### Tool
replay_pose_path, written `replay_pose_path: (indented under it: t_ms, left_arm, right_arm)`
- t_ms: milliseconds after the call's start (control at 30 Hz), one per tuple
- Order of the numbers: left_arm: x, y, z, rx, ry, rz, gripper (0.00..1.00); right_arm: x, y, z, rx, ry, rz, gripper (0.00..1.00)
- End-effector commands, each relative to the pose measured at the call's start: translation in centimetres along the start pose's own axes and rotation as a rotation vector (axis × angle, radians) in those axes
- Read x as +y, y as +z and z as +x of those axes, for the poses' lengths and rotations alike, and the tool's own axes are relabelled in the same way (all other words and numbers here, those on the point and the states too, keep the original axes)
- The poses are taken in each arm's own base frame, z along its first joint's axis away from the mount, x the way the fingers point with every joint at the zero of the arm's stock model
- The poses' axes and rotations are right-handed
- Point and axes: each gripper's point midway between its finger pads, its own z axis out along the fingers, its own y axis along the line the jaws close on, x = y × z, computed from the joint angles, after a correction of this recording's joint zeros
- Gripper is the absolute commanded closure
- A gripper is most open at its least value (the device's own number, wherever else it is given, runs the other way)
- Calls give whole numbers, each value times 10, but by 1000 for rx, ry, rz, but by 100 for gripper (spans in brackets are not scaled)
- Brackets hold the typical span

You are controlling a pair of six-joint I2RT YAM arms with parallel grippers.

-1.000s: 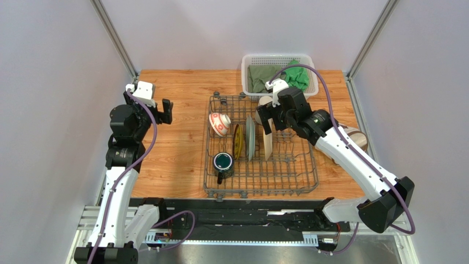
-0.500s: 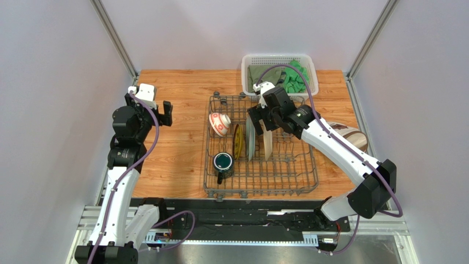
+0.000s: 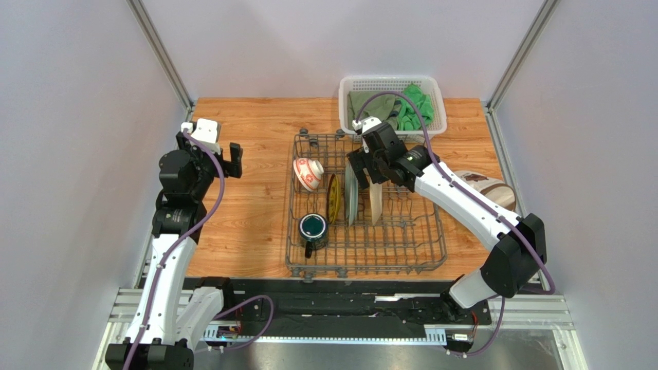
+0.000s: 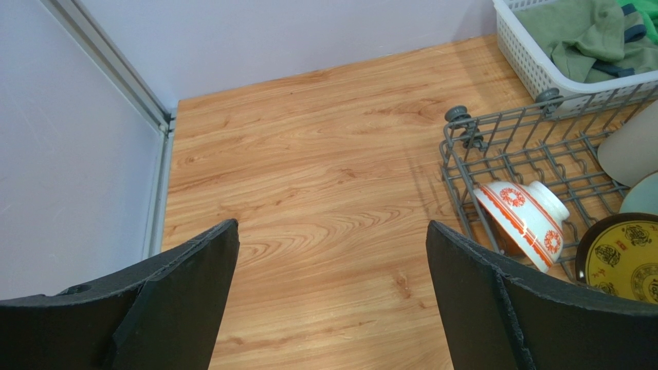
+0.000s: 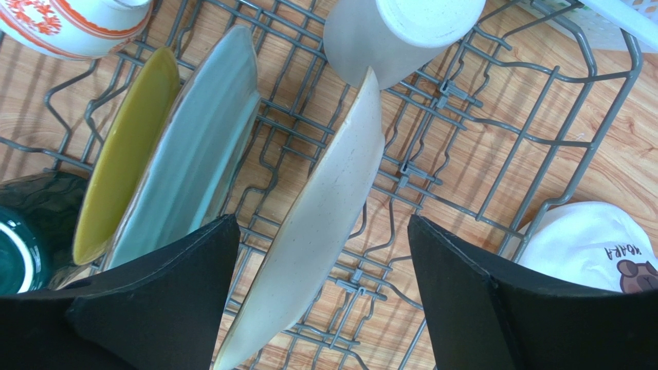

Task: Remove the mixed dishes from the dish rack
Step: Pick up the plate from the dish rack.

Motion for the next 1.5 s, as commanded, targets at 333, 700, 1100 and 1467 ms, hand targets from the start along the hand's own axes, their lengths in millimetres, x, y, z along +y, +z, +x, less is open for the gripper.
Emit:
replay_pose_path:
  t_ms: [333,700,1100,1467]
  left_arm:
    - [4,-1,-9,-49,23,-15,1]
    - [4,-2,-9,-48,23,-15,1]
    - [4,-1,-11,-52,22,-14,1]
    - [5,0,-8,-45,22,-19,1]
  right_arm:
    - [-1,10,9,-2,17,28,23]
    - [8,15,20,18,25,-16,43]
    - [6,5,5,-9,35,-14,64]
    - [2,-10,-22,-45,45,-5,87]
